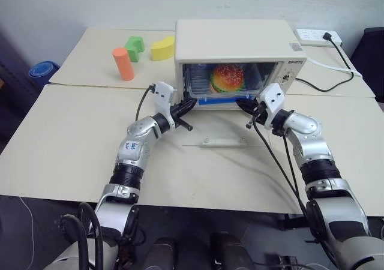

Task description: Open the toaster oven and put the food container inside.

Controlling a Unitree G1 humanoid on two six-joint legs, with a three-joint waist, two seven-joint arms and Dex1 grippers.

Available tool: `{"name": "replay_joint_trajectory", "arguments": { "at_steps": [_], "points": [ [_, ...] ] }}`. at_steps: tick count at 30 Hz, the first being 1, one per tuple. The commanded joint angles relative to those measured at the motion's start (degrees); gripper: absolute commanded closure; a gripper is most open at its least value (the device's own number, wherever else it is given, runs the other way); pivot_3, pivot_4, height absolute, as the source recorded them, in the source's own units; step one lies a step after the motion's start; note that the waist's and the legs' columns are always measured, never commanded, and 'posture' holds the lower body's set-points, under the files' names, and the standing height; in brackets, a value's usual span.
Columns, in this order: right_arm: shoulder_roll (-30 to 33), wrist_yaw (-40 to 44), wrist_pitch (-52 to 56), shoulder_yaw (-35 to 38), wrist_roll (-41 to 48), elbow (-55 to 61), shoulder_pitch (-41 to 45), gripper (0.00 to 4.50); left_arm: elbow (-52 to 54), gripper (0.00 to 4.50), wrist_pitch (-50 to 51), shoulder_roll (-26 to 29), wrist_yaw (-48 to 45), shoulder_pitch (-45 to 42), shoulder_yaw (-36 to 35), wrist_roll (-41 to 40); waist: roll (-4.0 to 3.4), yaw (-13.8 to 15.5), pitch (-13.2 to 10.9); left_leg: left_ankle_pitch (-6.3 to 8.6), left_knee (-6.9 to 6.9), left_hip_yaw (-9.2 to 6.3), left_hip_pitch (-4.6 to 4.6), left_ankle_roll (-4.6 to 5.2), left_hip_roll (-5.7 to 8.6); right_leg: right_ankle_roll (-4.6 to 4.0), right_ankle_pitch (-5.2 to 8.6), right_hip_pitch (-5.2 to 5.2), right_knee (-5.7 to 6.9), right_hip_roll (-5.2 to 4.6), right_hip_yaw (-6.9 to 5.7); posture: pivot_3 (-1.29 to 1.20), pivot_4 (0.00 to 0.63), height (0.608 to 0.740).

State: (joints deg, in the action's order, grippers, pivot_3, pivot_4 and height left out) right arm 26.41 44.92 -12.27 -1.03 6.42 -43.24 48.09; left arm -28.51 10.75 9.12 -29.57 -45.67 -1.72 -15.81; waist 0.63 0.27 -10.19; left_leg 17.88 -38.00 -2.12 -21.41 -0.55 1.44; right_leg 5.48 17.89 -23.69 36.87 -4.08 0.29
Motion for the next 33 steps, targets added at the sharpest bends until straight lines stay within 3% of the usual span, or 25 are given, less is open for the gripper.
{"name": "replay_joint_trajectory", "arguments": {
  "at_steps": [1, 8, 12, 16, 20, 24, 28, 33],
  "points": [
    [-0.61, 0.1, -1.24, 1.72, 1.03, -0.42, 1.66, 4.47, -1.53, 4.5, -3.66, -0.51, 0.7, -1.72, -1.08, 0.76, 0.0, -0.37, 0.0, 0.0, 0.01, -0.01, -0.02, 0.0, 0.0, 0.01, -0.01, 0.0, 0.03, 0.0, 0.0, 0.0, 0.15, 0.74],
    [2.41, 8.95, 6.47, 2.19, 6.45, 12.34, -5.36, 4.47, 5.42, 4.5, -0.98, 2.48, -2.36, 2.06, -1.02, -0.59, -0.01, -0.52, 0.0, 0.01, 0.04, -0.05, -0.06, -0.01, -0.02, 0.02, -0.01, -0.01, 0.03, 0.0, 0.02, 0.0, 0.15, 0.74],
    [7.18, 11.8, 11.56, 4.07, 9.44, 22.57, -11.27, 4.47, 16.46, 4.5, 7.38, 9.64, -5.95, 7.45, -0.76, -1.34, -0.03, -0.61, -0.01, 0.02, 0.07, -0.04, -0.07, -0.03, -0.05, 0.02, -0.01, -0.03, 0.05, 0.01, 0.08, 0.0, 0.15, 0.74],
    [14.85, 13.38, 12.66, 9.52, 10.63, 25.05, -18.64, 4.5, 28.86, 3.6, 11.65, 21.31, -20.5, 16.64, -5.13, -10.13, -0.04, -0.44, -0.01, 0.04, 0.06, -0.11, -0.07, -0.04, -0.06, 0.02, -0.01, 0.0, -0.02, -0.01, 0.11, 0.0, 0.15, 0.74],
    [19.55, 15.99, 8.62, 10.96, 8.82, 17.02, -22.01, 4.5, 31.13, 2.46, 3.95, 29.77, -39.65, 25.49, -9.17, -16.4, -0.06, -0.49, -0.02, 0.07, 0.11, -0.11, -0.04, -0.04, -0.08, -0.01, 0.01, 0.07, -0.43, -0.03, 0.09, 0.0, 0.15, 0.74],
    [20.21, 19.05, 2.83, 9.2, 5.91, 6.26, -21.33, 4.5, 31.74, 1.26, 4.62, 33.04, -47.65, 27.02, -10.61, -20.91, -0.1, -0.41, -0.04, 0.08, 0.1, -0.09, 0.11, 0.02, -0.1, -0.04, 0.02, 0.28, -0.49, -0.05, 0.08, 0.0, 0.15, 0.74],
    [15.95, 24.41, -5.2, 9.48, 8.3, 0.79, -18.81, 4.5, 31.29, 0.02, 7.9, 35.09, -49.91, 25.48, -10.8, -23.54, -0.15, -0.66, -0.07, 0.09, 0.11, -0.08, 0.12, 0.06, -0.1, -0.04, 0.02, 0.25, -0.43, -0.06, 0.1, 0.0, 0.15, 0.74],
    [9.93, 27.66, -9.29, 10.12, 11.78, 2.0, -18.09, 4.5, 29.8, 0.02, 10.81, 35.81, -49.32, 23.27, -11.33, -24.72, -0.16, -1.84, -0.08, 0.08, 0.15, -0.12, 0.13, 0.01, -0.17, -0.04, 0.02, 0.21, -0.32, 0.02, 0.05, 0.0, 0.15, 0.74]
  ]
}}
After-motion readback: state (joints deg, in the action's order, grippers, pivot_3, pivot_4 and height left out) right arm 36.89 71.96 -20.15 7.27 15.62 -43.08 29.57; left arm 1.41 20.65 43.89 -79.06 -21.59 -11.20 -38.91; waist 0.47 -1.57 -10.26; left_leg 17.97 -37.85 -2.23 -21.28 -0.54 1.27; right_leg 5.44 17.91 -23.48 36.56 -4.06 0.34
